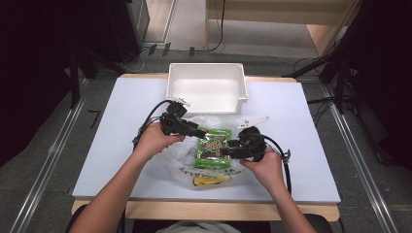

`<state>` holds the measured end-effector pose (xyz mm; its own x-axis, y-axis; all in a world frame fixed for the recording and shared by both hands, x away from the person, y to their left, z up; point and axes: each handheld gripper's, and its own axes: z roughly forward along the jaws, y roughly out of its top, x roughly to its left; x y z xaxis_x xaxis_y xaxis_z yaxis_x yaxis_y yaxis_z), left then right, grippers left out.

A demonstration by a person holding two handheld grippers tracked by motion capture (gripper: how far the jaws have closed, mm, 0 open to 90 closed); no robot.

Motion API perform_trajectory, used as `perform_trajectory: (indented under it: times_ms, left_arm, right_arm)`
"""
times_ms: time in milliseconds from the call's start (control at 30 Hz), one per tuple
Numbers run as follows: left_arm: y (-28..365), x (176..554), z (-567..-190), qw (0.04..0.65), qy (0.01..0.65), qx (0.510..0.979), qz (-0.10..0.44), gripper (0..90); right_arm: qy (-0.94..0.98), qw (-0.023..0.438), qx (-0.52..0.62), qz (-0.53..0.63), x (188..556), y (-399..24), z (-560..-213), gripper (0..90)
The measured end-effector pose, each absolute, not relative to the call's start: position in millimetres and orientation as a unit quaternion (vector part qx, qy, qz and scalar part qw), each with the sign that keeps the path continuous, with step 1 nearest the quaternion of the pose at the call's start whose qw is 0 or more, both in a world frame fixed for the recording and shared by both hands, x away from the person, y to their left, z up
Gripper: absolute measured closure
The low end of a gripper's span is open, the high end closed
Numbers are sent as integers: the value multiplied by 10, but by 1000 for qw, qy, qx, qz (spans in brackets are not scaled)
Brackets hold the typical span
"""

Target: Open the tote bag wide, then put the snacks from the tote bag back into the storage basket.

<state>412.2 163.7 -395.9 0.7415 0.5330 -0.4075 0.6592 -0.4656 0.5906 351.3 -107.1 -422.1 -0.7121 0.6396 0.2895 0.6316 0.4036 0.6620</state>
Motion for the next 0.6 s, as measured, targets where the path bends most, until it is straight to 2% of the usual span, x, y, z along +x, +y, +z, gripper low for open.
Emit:
perform_trajectory:
  times_ms: [600]
  left_arm:
    - [1758, 3872, -3975, 388, 348, 851, -68, 379]
  right_arm:
    - [826, 24, 397, 399, 3514, -1209, -4266, 478]
